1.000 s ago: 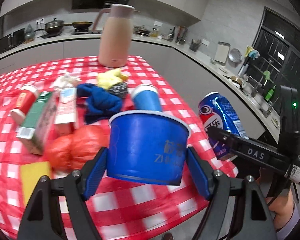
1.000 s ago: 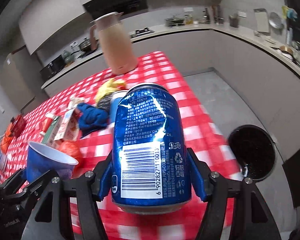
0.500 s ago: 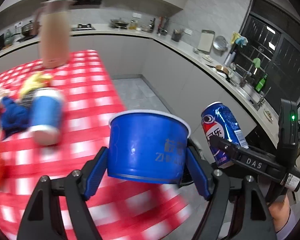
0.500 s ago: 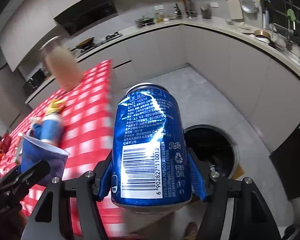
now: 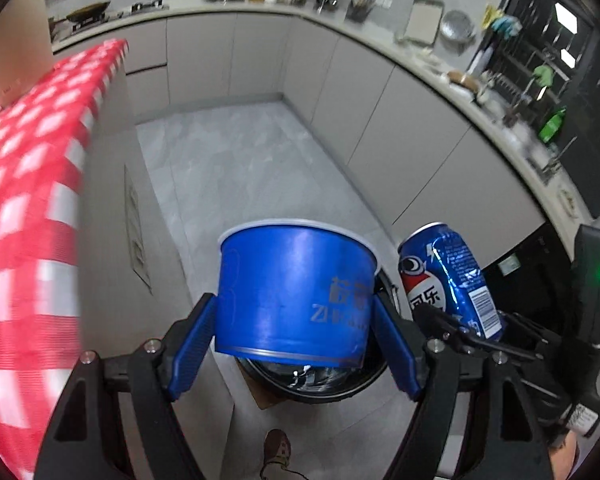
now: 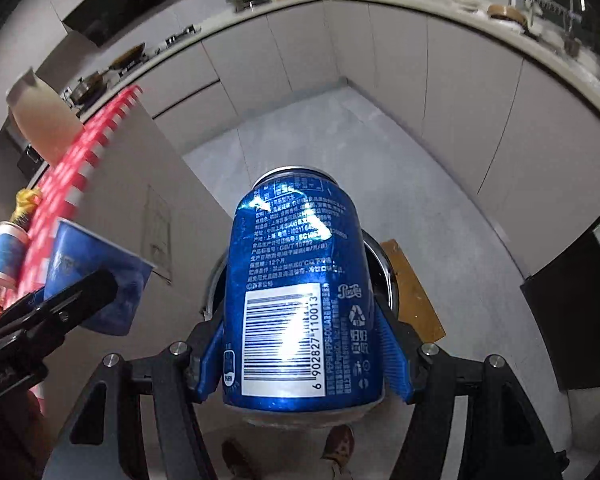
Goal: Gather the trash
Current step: 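Carry the bowl and can over the black bin and open both tools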
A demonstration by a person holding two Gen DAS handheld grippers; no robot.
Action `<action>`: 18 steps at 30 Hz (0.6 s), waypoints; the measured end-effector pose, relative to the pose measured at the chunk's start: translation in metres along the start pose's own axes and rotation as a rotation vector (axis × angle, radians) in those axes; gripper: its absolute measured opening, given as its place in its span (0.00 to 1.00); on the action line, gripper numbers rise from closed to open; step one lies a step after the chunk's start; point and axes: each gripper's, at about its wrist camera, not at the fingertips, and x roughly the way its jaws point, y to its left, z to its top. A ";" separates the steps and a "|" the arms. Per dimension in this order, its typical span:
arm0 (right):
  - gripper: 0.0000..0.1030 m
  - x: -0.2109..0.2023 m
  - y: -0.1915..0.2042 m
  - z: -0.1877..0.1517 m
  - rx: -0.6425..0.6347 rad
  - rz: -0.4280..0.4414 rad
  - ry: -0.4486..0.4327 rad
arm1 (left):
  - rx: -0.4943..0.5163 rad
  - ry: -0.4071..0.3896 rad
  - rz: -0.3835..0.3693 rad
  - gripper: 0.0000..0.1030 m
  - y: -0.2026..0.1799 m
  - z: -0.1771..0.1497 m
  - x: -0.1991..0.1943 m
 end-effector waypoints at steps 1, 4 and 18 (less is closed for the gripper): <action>0.66 0.007 -0.005 0.001 -0.002 0.006 0.011 | -0.006 0.005 0.012 0.76 -0.002 0.000 0.004; 0.66 0.025 -0.015 0.002 -0.015 0.016 0.038 | -0.027 0.032 0.037 0.76 -0.006 0.000 0.021; 0.80 0.034 -0.032 0.023 -0.036 0.018 0.026 | -0.156 0.026 0.074 0.87 0.001 0.011 0.000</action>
